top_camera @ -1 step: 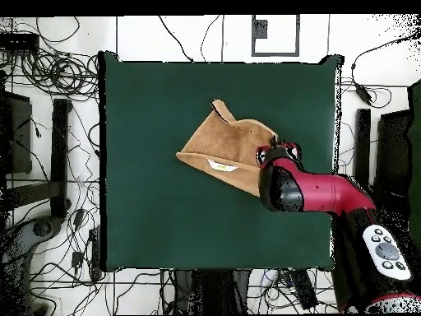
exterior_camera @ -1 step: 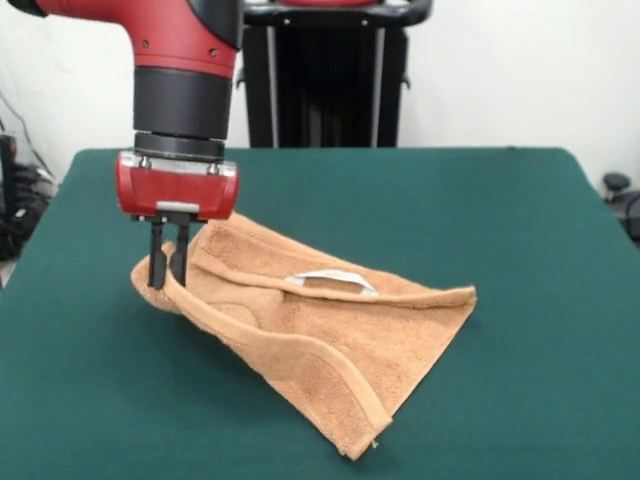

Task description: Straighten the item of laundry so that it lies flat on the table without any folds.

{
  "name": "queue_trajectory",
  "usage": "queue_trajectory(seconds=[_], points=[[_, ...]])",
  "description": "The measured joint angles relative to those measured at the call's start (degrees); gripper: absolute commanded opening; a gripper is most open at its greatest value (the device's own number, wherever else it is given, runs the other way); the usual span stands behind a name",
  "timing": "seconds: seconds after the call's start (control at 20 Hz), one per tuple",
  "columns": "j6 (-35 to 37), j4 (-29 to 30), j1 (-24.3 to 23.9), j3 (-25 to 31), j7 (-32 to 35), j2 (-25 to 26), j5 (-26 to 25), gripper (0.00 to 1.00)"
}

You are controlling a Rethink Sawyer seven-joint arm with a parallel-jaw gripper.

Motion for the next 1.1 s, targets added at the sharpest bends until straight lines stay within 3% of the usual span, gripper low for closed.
queue_trajectory(seconds=[0.7, 1.1], points=[[10.8, 0.2, -7.9, 4.1, 0.0, -2.5, 0.0, 0.00], [18.7, 0.2, -12.7, 9.5, 0.0, -1.8, 0.0, 0.00]])
